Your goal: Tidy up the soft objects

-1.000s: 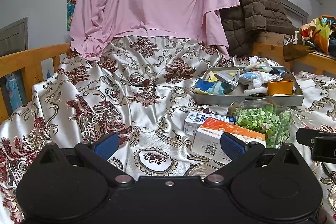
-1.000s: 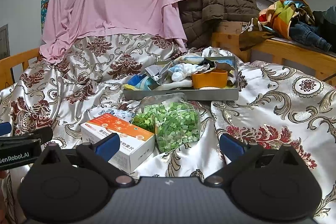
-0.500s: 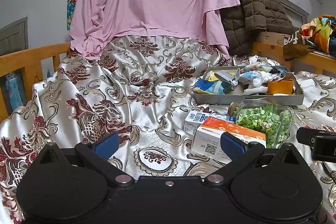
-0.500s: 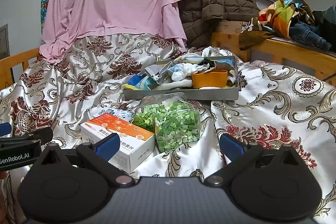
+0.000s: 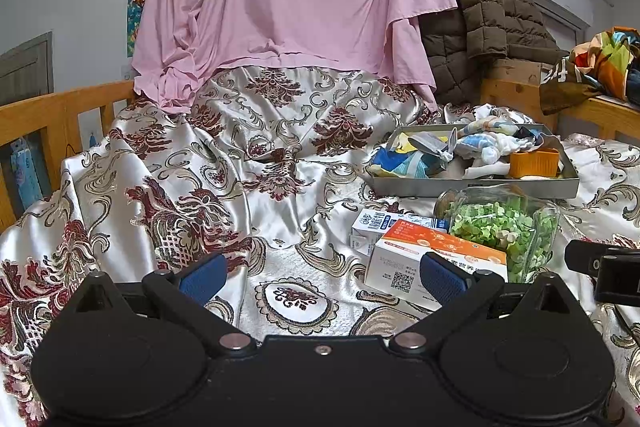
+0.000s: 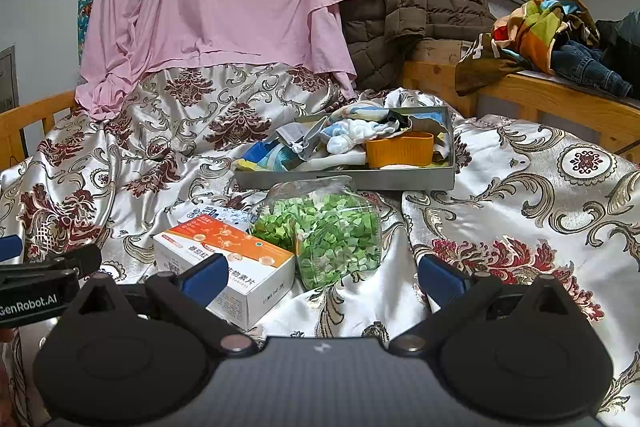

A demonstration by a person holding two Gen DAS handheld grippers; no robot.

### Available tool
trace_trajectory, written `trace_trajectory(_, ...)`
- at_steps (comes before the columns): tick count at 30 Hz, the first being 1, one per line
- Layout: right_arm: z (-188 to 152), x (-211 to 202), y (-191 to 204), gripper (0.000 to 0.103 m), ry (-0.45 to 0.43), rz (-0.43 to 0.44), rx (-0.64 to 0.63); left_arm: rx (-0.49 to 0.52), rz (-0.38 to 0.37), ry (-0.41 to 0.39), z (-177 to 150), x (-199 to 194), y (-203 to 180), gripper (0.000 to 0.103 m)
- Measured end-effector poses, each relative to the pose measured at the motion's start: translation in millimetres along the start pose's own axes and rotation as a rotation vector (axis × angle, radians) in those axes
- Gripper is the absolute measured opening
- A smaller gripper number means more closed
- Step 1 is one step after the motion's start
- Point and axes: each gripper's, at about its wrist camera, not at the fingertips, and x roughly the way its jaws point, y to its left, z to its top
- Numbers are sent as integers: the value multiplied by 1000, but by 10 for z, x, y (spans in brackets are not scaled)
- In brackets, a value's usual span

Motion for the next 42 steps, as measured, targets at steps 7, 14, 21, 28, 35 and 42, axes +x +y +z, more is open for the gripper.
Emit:
trace_trajectory(7, 0, 1, 2, 103, 0, 0, 1, -2, 0, 2, -9, 3, -1, 102)
trace_trajectory(14, 0, 0, 2, 103, 1, 0, 0, -1, 0, 1, -18, 3, 0, 102)
trace_trajectory(21, 1, 0, 5, 103, 2, 0, 1, -1, 1, 2, -21, 3, -1, 102)
trace_trajectory(28, 2, 0, 5, 103, 2, 0, 1, -2, 1, 3, -20, 5, 1, 102)
trace_trajectory(35, 3, 1, 5, 103, 2, 0, 1, -1, 0, 3, -40, 8, 3, 102)
trace_trajectory(42, 4, 2, 4, 103, 1, 0, 1, -2, 1, 3, -33, 7, 2, 102)
